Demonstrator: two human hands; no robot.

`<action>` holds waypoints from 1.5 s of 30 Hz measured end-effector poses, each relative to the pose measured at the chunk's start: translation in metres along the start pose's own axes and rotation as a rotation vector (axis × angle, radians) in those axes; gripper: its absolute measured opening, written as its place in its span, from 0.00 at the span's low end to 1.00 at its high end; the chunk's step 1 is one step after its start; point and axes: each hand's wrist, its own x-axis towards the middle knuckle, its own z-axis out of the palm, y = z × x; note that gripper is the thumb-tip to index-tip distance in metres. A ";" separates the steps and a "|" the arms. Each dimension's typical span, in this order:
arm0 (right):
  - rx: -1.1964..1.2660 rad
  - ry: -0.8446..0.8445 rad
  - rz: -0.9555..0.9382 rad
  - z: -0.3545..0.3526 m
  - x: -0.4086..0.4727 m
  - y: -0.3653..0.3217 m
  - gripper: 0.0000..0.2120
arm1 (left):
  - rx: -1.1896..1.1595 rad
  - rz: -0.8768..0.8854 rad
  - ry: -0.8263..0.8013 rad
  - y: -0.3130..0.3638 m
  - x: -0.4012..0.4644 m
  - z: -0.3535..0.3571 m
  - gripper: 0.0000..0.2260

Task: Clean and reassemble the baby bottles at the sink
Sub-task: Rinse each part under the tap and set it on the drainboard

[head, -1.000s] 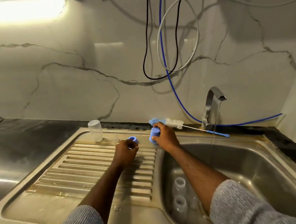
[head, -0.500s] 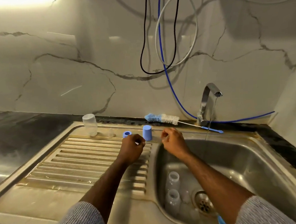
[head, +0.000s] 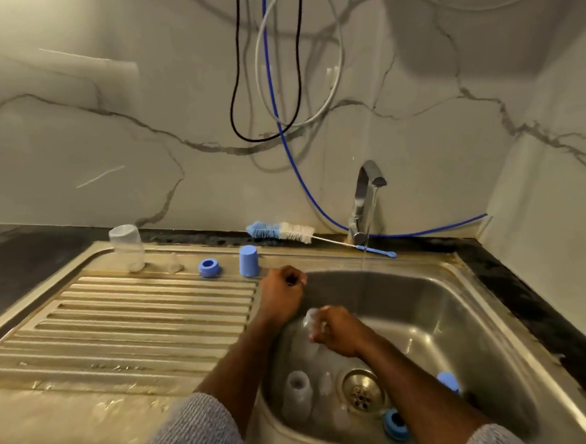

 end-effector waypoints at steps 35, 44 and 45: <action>1.197 0.489 0.260 -0.050 0.014 0.038 0.21 | -0.614 -0.249 -0.350 0.000 -0.010 0.093 0.15; 1.271 0.464 0.314 -0.053 0.014 0.046 0.26 | -0.504 -0.061 -0.261 -0.001 -0.013 0.092 0.19; 1.313 0.490 0.310 -0.055 0.014 0.048 0.26 | -0.588 -0.113 -0.280 0.000 -0.013 0.092 0.18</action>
